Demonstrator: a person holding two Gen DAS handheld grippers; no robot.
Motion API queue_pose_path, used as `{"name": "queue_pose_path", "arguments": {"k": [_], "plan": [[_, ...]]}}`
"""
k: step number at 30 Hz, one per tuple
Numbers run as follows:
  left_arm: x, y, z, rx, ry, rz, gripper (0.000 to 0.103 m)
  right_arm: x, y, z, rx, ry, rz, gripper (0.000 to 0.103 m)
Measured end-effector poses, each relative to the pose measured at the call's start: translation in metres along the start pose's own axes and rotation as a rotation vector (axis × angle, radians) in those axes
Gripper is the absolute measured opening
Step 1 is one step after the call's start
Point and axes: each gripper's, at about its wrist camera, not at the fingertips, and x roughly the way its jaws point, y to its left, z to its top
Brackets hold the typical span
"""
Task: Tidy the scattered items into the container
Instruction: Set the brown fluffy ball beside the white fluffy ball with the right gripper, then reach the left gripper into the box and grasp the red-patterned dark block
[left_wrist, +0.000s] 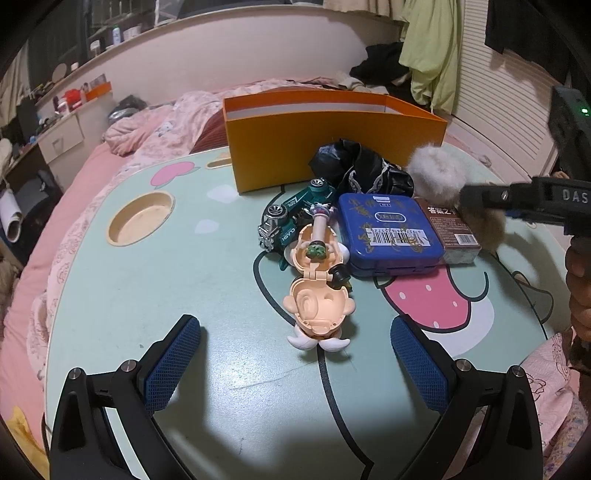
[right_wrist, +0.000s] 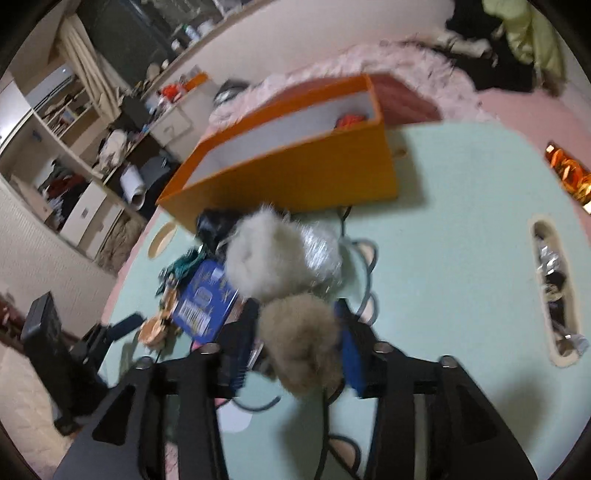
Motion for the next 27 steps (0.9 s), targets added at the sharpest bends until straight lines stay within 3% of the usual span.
{"name": "queue_pose_path", "arguments": {"k": [5, 11, 13, 14, 21, 27], "plan": [[0.0, 0.0, 0.0, 0.002, 0.001, 0.001, 0.103, -0.026, 0.018, -0.018, -0.092, -0.134, -0.116, 0.069], [0.0, 0.0, 0.0, 0.003, 0.0, 0.0, 0.103, -0.017, 0.018, -0.057, -0.184, -0.049, -0.214, 0.07], [0.0, -0.001, 0.0, 0.004, 0.0, 0.003, 0.103, -0.012, 0.022, -0.068, -0.266, -0.081, -0.295, 0.084], [-0.001, -0.001, 0.0, 0.004, 0.0, 0.002, 0.103, -0.008, 0.026, -0.071, -0.304, -0.089, -0.333, 0.085], [-0.002, -0.001, 0.0, 0.007, -0.001, 0.002, 0.103, -0.001, 0.029, -0.073, -0.28, -0.106, -0.325, 0.095], [-0.002, -0.001, 0.0, 0.007, 0.0, 0.004, 0.103, -0.004, 0.028, -0.075, -0.28, -0.102, -0.319, 0.097]]}}
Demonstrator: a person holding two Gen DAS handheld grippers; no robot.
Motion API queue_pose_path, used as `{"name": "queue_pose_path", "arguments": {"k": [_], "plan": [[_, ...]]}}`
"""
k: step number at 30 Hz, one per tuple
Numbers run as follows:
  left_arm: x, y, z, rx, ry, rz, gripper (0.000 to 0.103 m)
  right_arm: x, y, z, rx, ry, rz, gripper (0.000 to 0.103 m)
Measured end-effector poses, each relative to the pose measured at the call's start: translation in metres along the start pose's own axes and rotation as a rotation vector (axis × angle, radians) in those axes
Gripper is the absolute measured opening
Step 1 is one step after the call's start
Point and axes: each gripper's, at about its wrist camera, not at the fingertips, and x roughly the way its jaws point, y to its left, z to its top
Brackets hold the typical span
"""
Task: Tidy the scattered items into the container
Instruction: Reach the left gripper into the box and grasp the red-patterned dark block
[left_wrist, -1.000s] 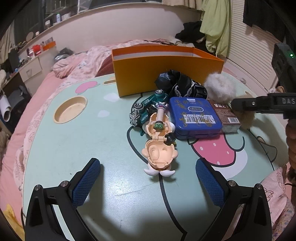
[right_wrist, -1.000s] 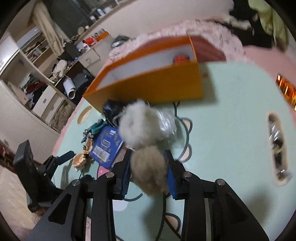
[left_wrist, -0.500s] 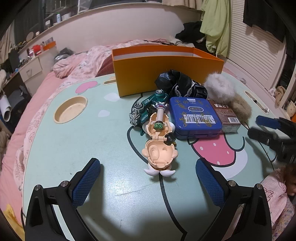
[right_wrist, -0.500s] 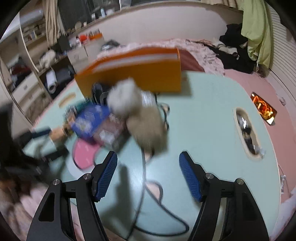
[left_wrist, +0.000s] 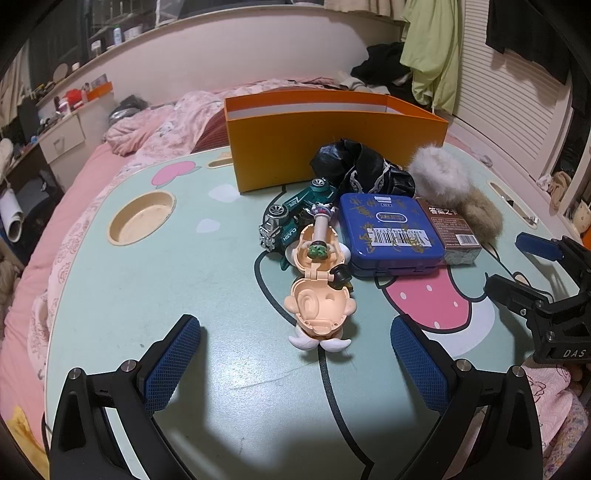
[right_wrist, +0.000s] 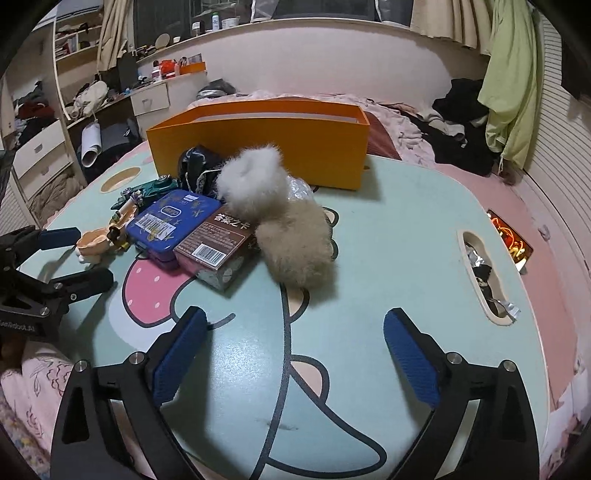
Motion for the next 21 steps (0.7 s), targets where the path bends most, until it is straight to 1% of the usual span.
{"name": "queue_pose_path", "arguments": {"k": [3, 4, 5, 6, 8, 9, 10, 12, 14, 16, 17, 19, 21], "plan": [[-0.006, -0.002, 0.0, 0.0, -0.016, 0.006, 0.103, -0.001, 0.0, 0.0, 0.0, -0.001, 0.001, 0.097], [-0.011, -0.004, 0.0, 0.01, -0.028, 0.008, 0.101, -0.001, -0.001, 0.0, 0.001, 0.0, 0.003, 0.097], [-0.016, -0.006, 0.003, 0.02, -0.044, 0.013, 0.095, -0.001, -0.001, 0.0, 0.004, 0.0, 0.005, 0.097], [-0.022, -0.007, 0.008, 0.024, -0.06, 0.009, 0.092, -0.002, -0.001, 0.0, 0.006, 0.0, 0.008, 0.097], [-0.037, -0.008, 0.024, 0.016, -0.096, -0.04, 0.09, -0.002, -0.001, -0.001, 0.006, -0.001, 0.008, 0.097], [-0.045, -0.008, 0.036, 0.012, -0.114, -0.081, 0.09, -0.002, -0.001, -0.001, 0.006, -0.001, 0.007, 0.097], [-0.051, -0.009, 0.049, 0.01, -0.123, -0.113, 0.09, -0.002, -0.001, -0.001, 0.007, -0.001, 0.008, 0.097], [-0.056, -0.013, 0.081, 0.008, -0.121, -0.159, 0.087, -0.002, -0.001, -0.001, 0.007, -0.001, 0.007, 0.097], [-0.05, -0.018, 0.114, 0.011, -0.087, -0.225, 0.077, -0.002, -0.001, -0.001, 0.006, -0.001, 0.008, 0.097], [-0.032, -0.024, 0.151, -0.001, -0.008, -0.315, 0.076, -0.002, -0.001, -0.001, 0.006, -0.001, 0.007, 0.097], [-0.018, -0.028, 0.169, -0.016, 0.038, -0.337, 0.076, -0.002, -0.001, -0.001, 0.006, -0.001, 0.007, 0.097], [0.01, -0.037, 0.197, -0.046, 0.106, -0.335, 0.076, -0.002, -0.001, -0.001, 0.006, -0.001, 0.008, 0.097], [0.044, -0.052, 0.222, -0.052, 0.164, -0.293, 0.075, -0.002, -0.001, -0.001, 0.006, -0.002, 0.008, 0.097]]}}
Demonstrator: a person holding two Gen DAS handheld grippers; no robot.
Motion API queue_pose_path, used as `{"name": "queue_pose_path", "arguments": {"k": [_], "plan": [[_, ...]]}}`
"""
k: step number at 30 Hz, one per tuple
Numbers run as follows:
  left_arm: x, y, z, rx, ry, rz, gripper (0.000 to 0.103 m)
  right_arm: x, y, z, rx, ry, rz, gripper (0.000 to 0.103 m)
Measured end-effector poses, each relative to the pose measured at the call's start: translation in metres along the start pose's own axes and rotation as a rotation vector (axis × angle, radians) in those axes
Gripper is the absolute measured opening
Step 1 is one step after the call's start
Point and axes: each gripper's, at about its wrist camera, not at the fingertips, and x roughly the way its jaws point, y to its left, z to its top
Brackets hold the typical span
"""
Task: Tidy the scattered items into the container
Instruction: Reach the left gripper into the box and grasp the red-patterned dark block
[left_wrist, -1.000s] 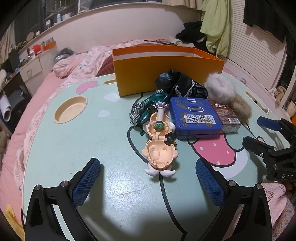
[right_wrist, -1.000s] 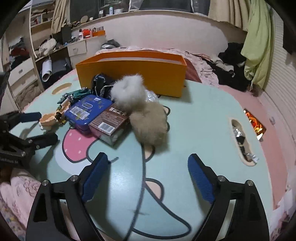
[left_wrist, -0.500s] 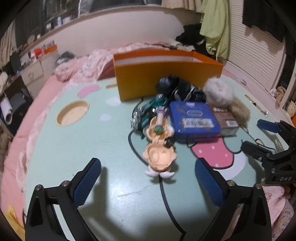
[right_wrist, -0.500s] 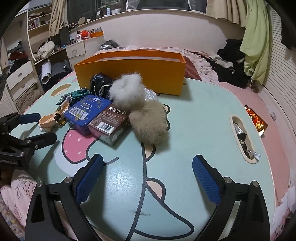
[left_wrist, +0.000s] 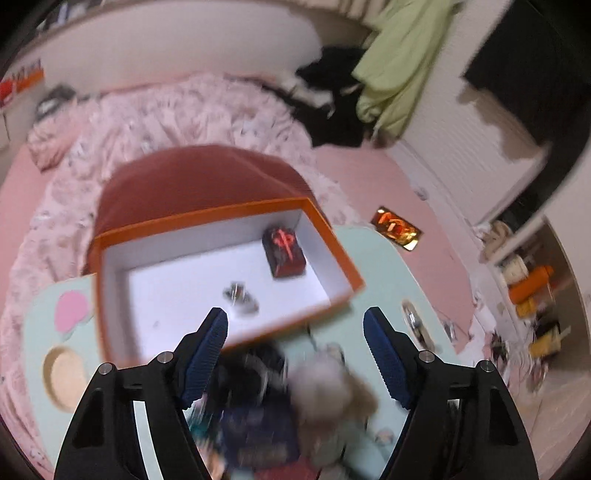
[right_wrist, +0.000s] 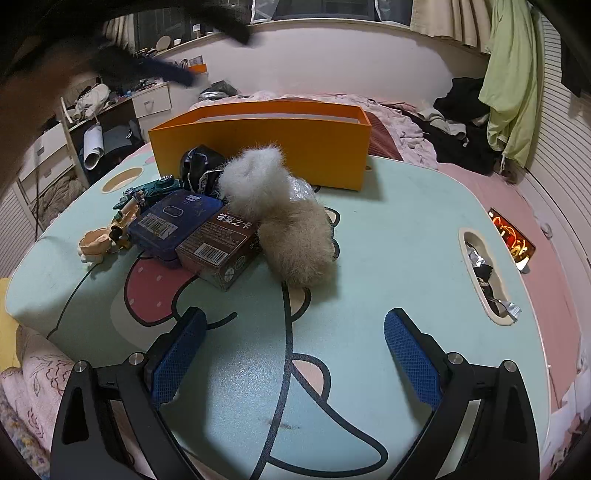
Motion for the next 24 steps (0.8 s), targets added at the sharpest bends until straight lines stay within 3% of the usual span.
{"name": "queue_pose_path", "arguments": {"k": [4, 6, 12, 16, 18, 20, 24], "plan": [[0.068, -0.008, 0.035, 0.026, 0.103, 0.173, 0.058, 0.0, -0.001, 0.0, 0.0, -0.002, 0.003, 0.097], [0.096, -0.007, 0.042, 0.014, 0.165, 0.197, 0.05, 0.0, -0.001, 0.001, 0.0, -0.004, 0.006, 0.097], [0.114, -0.012, 0.045, -0.037, 0.165, 0.125, 0.048, 0.001, -0.002, 0.001, -0.003, -0.009, 0.021, 0.097], [0.125, -0.008, 0.04, -0.062, 0.207, 0.095, 0.057, 0.002, -0.003, 0.002, -0.002, -0.012, 0.029, 0.097], [0.128, -0.007, 0.038, -0.049, 0.199, 0.087, 0.056, 0.002, -0.003, 0.002, 0.001, -0.015, 0.033, 0.097], [0.128, -0.004, 0.037, -0.041, 0.195, 0.106, 0.039, 0.002, -0.003, 0.003, 0.002, -0.016, 0.036, 0.097], [0.117, 0.002, 0.027, 0.0, 0.176, 0.13, 0.039, 0.003, -0.003, 0.003, 0.004, -0.018, 0.037, 0.097]]}}
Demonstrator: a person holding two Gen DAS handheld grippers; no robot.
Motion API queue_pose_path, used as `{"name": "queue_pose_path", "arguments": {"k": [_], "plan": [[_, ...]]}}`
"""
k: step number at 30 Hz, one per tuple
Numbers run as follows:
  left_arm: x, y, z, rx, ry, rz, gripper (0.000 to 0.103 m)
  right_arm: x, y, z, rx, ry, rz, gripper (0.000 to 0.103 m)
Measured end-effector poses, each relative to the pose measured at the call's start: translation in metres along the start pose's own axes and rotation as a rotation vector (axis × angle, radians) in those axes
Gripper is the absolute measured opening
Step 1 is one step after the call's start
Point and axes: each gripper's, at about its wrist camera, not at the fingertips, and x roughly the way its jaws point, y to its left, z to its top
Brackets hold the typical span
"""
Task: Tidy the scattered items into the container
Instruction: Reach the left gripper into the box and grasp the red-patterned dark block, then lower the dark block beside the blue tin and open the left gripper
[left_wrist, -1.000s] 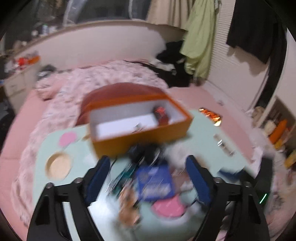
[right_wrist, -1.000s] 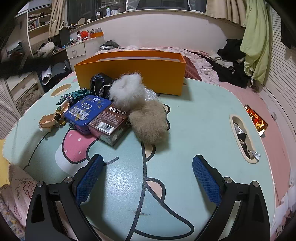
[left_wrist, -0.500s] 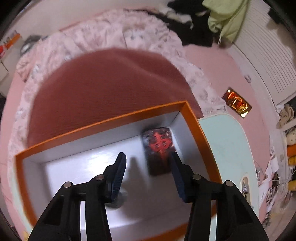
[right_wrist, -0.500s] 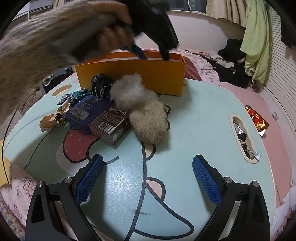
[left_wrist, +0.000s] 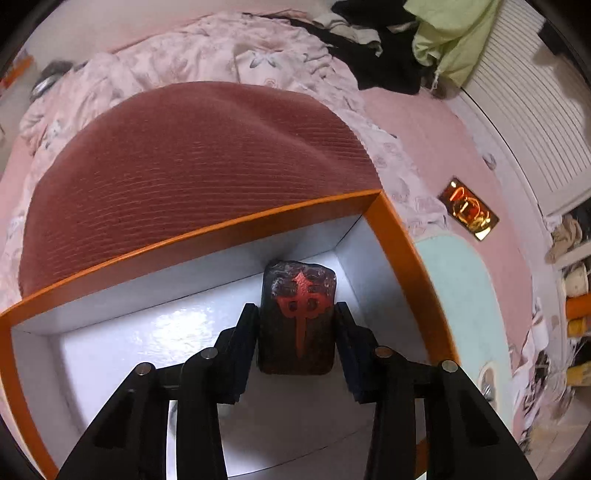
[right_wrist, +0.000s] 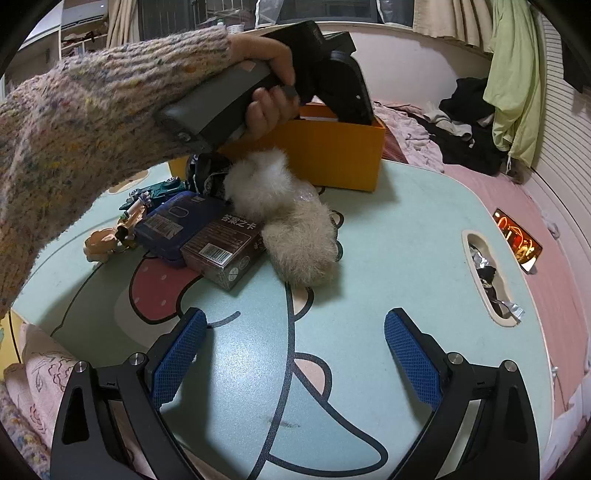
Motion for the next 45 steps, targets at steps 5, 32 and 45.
{"name": "queue_pose_path", "arguments": {"k": [5, 32, 45], "plan": [[-0.039, 0.022, -0.014, -0.001, -0.103, -0.053, 0.039, 0.0, 0.001, 0.0, 0.0, 0.0, -0.001, 0.097], [-0.103, 0.034, -0.255, 0.2, -0.184, -0.12, 0.039, 0.001, 0.003, 0.0, -0.004, 0.008, -0.023, 0.097], [-0.128, 0.041, -0.284, 0.138, -0.384, 0.197, 0.101, 0.001, 0.003, 0.0, -0.004, 0.008, -0.023, 0.097]]}}
